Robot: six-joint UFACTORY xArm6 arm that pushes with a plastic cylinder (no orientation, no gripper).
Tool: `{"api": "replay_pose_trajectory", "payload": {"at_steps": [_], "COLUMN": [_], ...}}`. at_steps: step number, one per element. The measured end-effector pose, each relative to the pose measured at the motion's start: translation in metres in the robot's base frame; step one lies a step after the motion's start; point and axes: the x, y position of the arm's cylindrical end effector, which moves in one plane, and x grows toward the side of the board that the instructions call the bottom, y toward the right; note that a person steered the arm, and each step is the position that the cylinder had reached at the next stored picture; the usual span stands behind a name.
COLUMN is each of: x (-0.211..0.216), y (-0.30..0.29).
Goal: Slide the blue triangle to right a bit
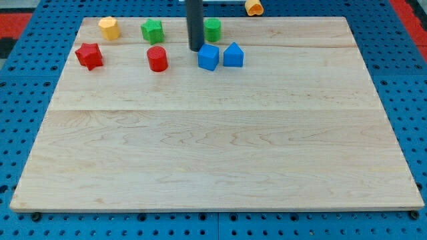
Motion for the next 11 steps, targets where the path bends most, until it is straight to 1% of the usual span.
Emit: {"api": "replay_pose_trajectory", "payload": {"at_steps": [2,3,4,5,6,7,8,9,11], "x": [0.000,0.009,0.018,0.019,-0.005,0.061,0.148,0.131,0.057], "y": [0.032,0.070,0.078,0.122,0.136,0.161,0.141,0.048,0.034]}}
